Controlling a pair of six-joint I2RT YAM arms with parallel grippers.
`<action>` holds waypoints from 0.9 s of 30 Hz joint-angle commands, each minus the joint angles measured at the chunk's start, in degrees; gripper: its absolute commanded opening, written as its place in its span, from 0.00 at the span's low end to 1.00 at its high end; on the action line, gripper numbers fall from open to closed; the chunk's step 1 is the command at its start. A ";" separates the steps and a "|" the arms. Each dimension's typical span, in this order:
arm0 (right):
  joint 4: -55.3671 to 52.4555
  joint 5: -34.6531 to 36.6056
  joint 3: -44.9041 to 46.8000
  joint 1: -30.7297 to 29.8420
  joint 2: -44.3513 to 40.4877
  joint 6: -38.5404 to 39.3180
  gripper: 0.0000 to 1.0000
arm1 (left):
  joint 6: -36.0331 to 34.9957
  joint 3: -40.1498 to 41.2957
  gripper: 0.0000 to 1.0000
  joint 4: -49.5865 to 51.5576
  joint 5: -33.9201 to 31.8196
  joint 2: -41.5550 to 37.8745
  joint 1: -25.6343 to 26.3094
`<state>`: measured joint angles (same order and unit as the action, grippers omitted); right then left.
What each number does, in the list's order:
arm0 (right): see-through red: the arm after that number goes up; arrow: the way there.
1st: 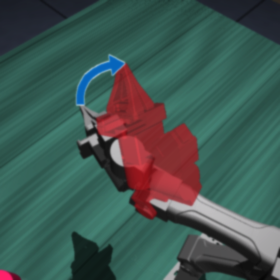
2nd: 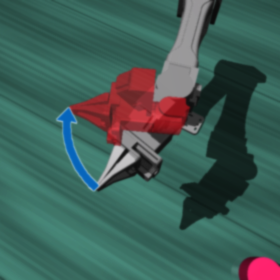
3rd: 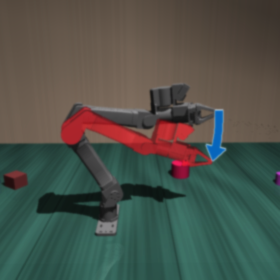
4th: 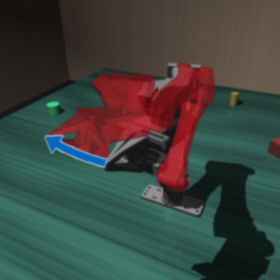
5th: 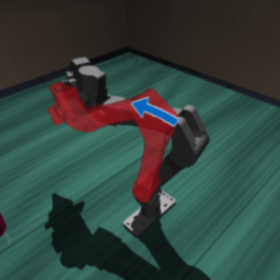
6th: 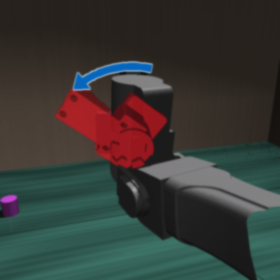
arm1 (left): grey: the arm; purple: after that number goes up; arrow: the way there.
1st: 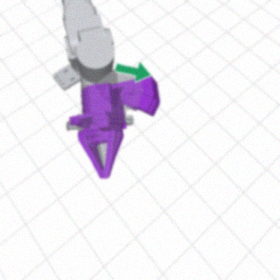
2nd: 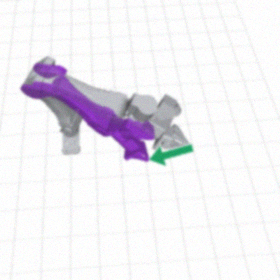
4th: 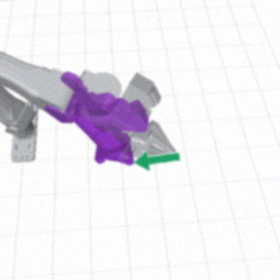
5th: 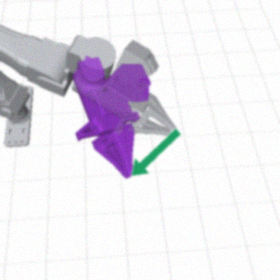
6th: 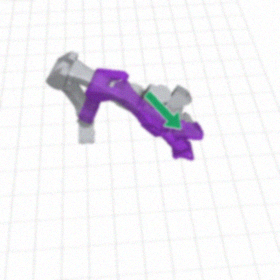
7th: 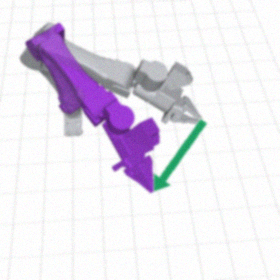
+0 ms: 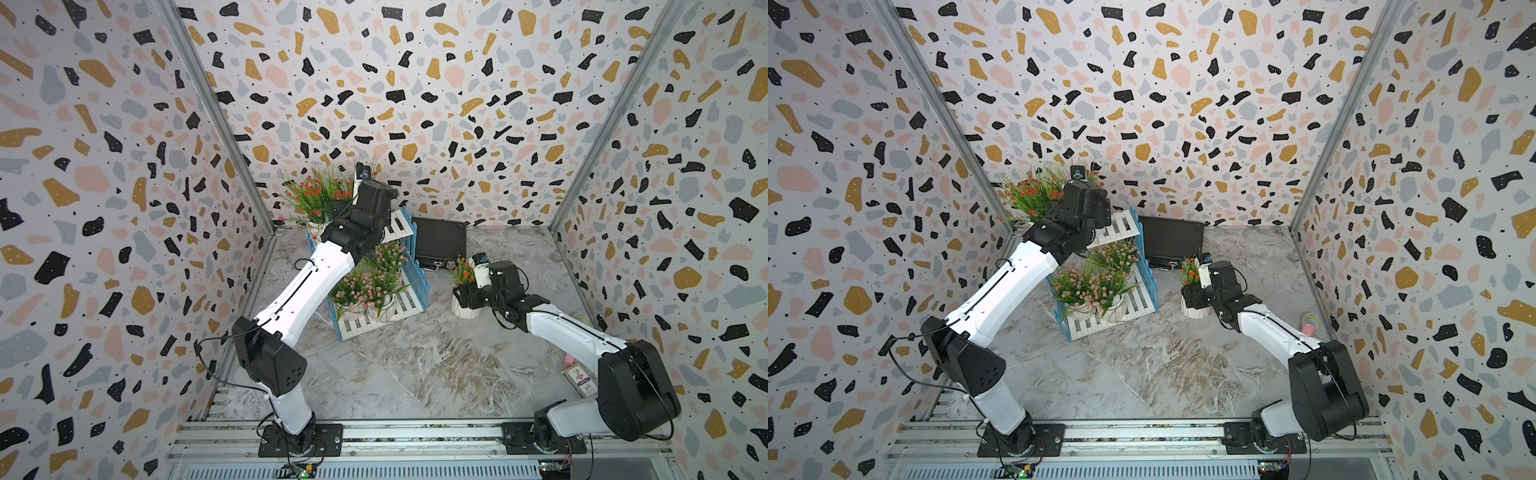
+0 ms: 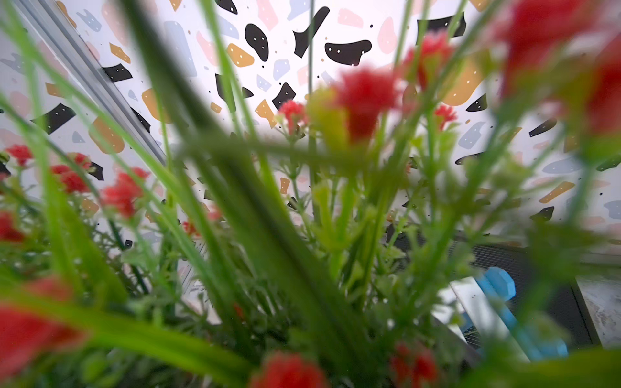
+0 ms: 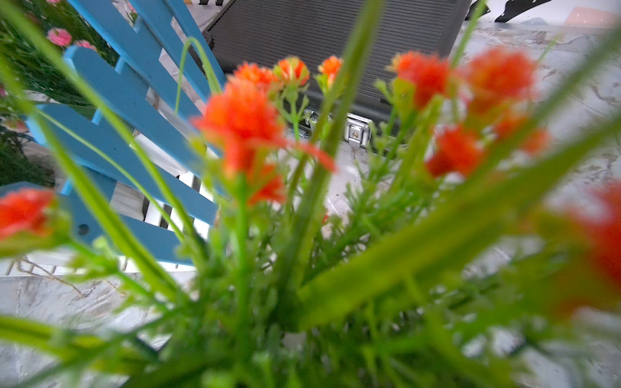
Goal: Place the baby's breath potted plants on the rack by color
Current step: Adjust the baby's breath potted plant at the rack.
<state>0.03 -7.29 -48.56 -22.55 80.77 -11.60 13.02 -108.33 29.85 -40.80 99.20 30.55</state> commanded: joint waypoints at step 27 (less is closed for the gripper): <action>-8.81 -2.24 -12.72 -0.15 -11.67 0.32 0.80 | -5.23 -3.47 0.99 -0.85 2.88 -9.93 6.19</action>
<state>-8.34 -8.38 -56.75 -22.57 71.57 -11.55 8.60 -109.56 29.32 -39.09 91.48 35.92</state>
